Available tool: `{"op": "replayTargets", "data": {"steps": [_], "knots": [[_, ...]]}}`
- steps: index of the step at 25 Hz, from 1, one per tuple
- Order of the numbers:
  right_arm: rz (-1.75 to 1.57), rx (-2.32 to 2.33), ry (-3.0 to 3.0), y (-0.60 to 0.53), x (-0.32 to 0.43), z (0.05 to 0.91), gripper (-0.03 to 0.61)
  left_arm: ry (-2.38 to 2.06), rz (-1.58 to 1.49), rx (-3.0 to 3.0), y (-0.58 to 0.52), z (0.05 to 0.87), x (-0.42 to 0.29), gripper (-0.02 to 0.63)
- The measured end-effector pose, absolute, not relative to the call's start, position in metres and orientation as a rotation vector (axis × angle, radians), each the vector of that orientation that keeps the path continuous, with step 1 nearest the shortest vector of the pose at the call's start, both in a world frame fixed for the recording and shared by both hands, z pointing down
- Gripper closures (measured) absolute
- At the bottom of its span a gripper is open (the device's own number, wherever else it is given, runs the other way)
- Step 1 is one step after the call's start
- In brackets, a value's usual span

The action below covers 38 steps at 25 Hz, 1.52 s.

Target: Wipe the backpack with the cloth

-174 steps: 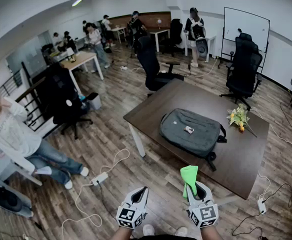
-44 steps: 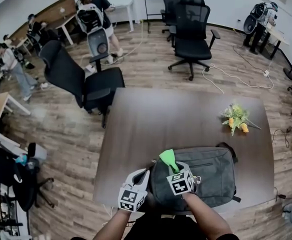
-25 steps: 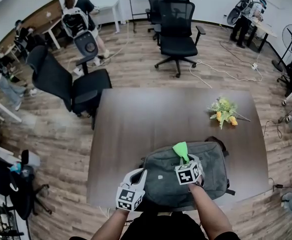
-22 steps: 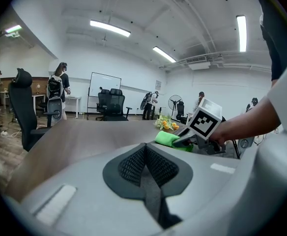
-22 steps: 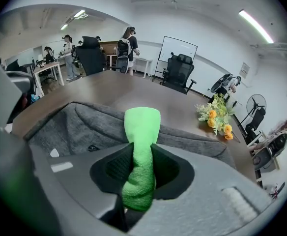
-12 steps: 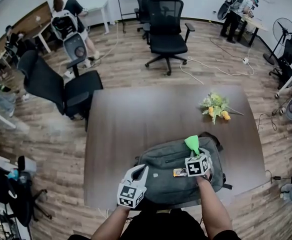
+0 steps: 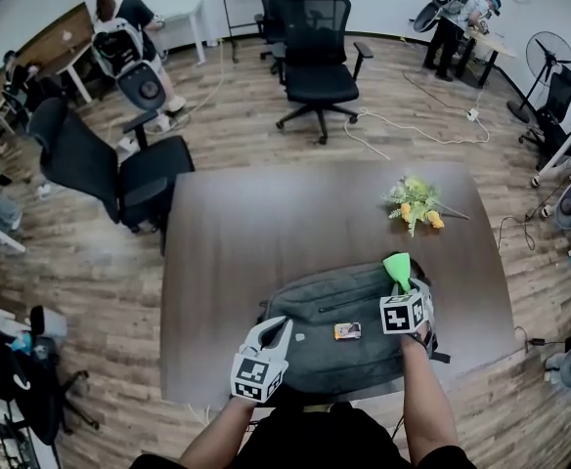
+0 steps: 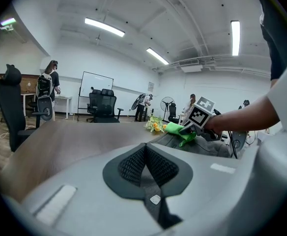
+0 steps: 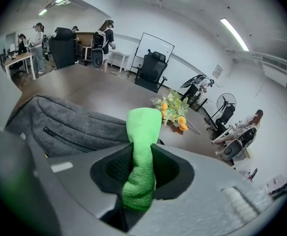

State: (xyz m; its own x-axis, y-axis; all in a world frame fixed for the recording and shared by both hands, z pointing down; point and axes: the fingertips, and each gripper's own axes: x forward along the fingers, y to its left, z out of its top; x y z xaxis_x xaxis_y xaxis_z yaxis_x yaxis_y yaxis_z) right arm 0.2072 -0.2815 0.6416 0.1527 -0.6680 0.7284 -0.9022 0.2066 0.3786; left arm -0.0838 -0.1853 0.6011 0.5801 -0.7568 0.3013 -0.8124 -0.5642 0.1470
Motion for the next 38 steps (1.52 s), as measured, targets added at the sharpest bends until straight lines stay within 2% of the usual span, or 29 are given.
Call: {"op": "replayTargets", "data": {"steps": [5, 11, 28, 38], "knots": [[0.246, 1.537, -1.58, -0.279, 0.209, 0.629, 0.48, -1.302, 0.285, 2.538, -0.183, 0.599, -0.088, 0.595], [0.284, 1.568, -1.731, -0.268, 0.176, 0.612, 0.48, -1.325, 0.282, 2.511, -0.178, 0.599, -0.095, 0.595], [0.576, 1.235, -2.116, -0.193, -0.01, 0.657, 0.479, -1.428, 0.324, 2.4, -0.157, 0.619, -0.156, 0.595], [0.671, 1.069, -2.196, -0.162, -0.08, 0.675, 0.476, -1.44, 0.36, 2.376, -0.147, 0.627, -0.172, 0.595]]}}
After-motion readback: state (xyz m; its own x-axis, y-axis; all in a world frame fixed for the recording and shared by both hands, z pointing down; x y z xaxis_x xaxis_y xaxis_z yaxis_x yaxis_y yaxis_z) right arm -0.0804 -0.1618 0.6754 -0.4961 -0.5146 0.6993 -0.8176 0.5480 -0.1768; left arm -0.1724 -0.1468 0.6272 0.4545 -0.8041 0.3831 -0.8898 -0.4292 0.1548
